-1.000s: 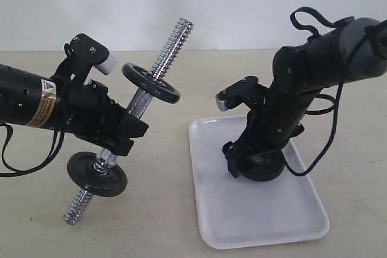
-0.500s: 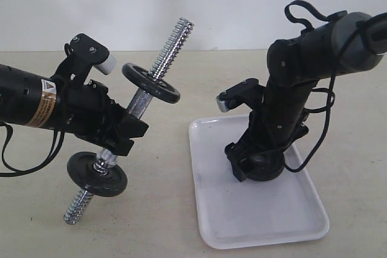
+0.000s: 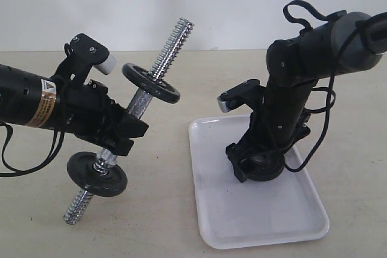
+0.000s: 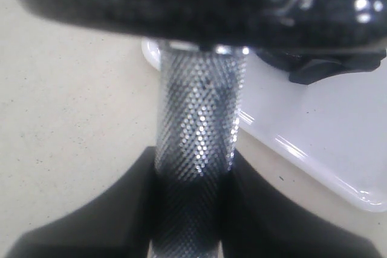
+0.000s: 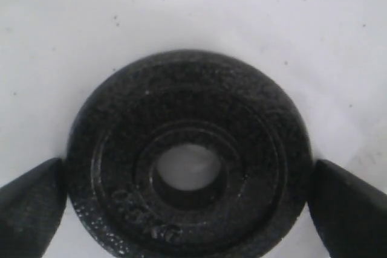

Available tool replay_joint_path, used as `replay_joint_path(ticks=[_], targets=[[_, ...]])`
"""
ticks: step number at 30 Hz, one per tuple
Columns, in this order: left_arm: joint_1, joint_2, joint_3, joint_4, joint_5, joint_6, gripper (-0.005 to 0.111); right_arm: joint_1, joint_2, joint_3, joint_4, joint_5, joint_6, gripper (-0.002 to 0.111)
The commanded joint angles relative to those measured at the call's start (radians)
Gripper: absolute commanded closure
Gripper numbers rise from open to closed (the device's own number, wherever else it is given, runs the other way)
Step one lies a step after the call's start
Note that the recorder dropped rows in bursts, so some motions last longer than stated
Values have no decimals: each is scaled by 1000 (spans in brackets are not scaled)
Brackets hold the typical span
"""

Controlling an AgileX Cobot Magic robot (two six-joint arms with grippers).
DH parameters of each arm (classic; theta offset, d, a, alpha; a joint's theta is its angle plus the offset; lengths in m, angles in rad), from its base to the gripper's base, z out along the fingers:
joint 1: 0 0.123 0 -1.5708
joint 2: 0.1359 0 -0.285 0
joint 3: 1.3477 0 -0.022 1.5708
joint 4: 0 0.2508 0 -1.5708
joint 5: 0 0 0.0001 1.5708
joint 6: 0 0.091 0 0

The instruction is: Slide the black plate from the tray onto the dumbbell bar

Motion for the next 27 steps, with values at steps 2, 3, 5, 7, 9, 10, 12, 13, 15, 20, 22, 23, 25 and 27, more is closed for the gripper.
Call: replay_joint_path(ticks=[2,3,5,7,9,10,12,13,15,20,22,23,25,27], targets=[[-1,-59,-38,-37,-34,-3,102,2,22,10,5,-23,3,3],[-1,-59,-38,-37,-34,-3,102,2,22,10,8,-28,3,3],[-1,-59,-38,-37,-34,-3,102,2,22,10,15,-33,3,3],[-1,-59,-38,-37,-34,-3,102,2,22,10,18,-36,3,3],[-1,-59,-38,-37,-34,-3,102,2,22,10,32,-38,3,3],[-1,-59,-38,-37,-34,-3,102,2,22,10,32,-41,3,3],[-1,-59,-38,-37,-34,-3,102,2,22,10,34,-45,-1,3],[-1,-59,-38,-37,-34,-3,102,2,22,10,34,-48,-3,3],[-1,-59,-38,-37,-34,-3,102,2,22,10,36,-50,-3,3],[-1,-59,-38,-37,-34,-3,102,2,22,10,42,-67,-3,8],[-1,-59,-38,-37,-34,-3,102,2,22,10,51,-79,-3,17],[-1,-59,-38,-37,-34,-3,102,2,22,10,53,-83,-3,22],[-1,-59,-38,-37,-34,-3,102,2,22,10,53,-86,-3,31],[-1,-59,-38,-37,-34,-3,102,2,22,10,53,-80,-3,35]])
